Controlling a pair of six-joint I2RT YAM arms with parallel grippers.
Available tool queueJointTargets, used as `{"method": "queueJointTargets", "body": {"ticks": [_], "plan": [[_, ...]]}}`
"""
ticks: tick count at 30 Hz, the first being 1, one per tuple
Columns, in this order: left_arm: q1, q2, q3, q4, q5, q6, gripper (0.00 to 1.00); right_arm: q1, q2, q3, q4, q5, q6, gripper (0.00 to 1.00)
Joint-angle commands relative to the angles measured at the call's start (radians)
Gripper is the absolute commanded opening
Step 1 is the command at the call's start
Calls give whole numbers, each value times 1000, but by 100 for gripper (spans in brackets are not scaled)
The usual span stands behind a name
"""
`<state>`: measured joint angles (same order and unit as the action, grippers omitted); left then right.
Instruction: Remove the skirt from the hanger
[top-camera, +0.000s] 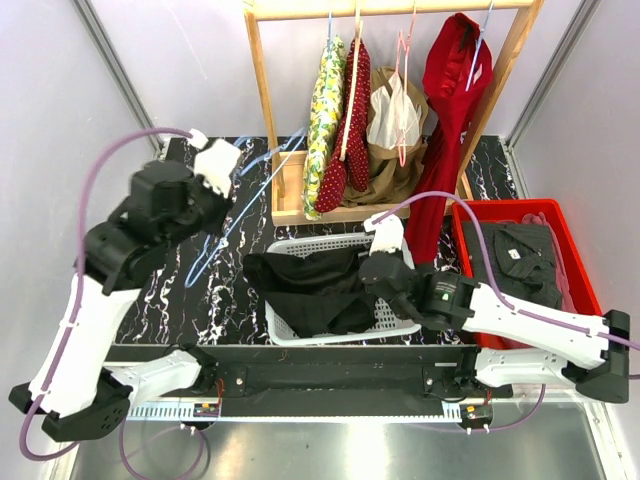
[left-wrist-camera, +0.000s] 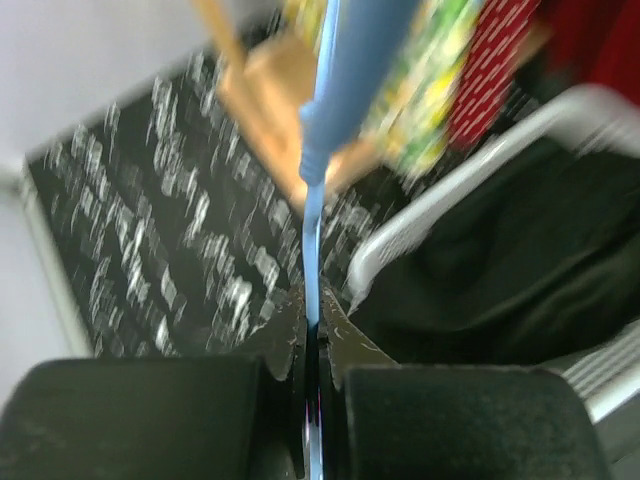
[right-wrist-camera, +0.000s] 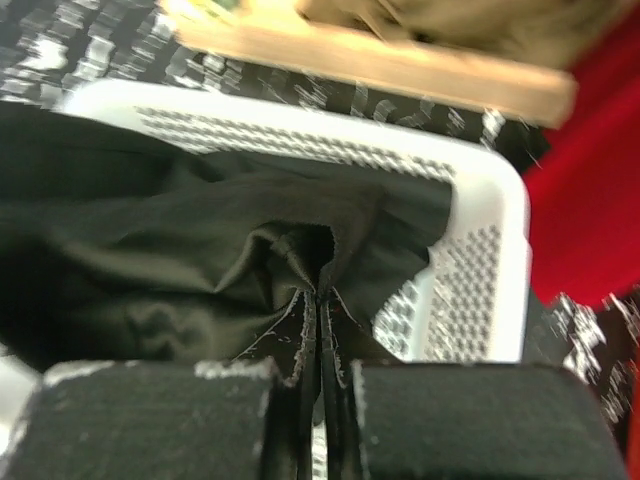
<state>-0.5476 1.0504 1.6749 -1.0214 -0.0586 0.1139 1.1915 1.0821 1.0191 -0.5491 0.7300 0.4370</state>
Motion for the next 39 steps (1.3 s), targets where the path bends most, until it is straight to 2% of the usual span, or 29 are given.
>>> {"method": "queueJointTargets", "body": {"ticks": [1, 5, 8, 11, 14, 15, 16, 17, 18, 19, 21, 25, 28, 32, 35, 39], "plan": [[2, -29, -41, -46, -187, 56, 0, 5, 44, 4, -159, 149, 175, 0], [3, 23, -21, -95, -188, 66, 0, -3, 169, 51, -340, 189, 319, 0], [2, 68, 22, -100, -185, 87, 0, -27, 286, 70, -483, 151, 436, 0], [3, 128, 123, -111, -179, 102, 0, -29, 411, 76, -624, 109, 555, 0], [3, 200, 252, -128, -159, 118, 0, -18, 461, 102, -727, 117, 660, 0], [3, 218, 281, -128, -152, 124, 0, -15, 450, 110, -744, 124, 675, 2], [3, 259, 351, -129, -144, 128, 0, -12, 405, 128, -744, 134, 675, 9], [3, 279, 377, -128, -124, 133, 0, -9, 372, 136, -739, 156, 672, 22], [3, 302, 409, -128, -121, 138, 0, -6, 334, 142, -715, 167, 661, 45], [3, 350, 461, -126, -116, 142, 0, -6, 293, 147, -694, 175, 646, 57], [3, 423, 515, -123, -96, 153, 0, -1, 161, 141, -602, 186, 594, 73], [8, 548, 701, -124, -24, 170, 0, 25, -122, 9, -323, 149, 413, 79], [8, 637, 782, -114, -15, 168, 0, 28, -238, -75, -174, 91, 322, 78], [41, 688, 819, -43, -30, 167, 0, 36, -284, -117, -95, 26, 254, 75], [67, 703, 835, -20, -56, 184, 0, 45, -310, -131, 35, -7, 178, 74], [118, 607, 746, -22, -15, 168, 0, 43, -236, -44, 247, 11, -19, 78]]}}
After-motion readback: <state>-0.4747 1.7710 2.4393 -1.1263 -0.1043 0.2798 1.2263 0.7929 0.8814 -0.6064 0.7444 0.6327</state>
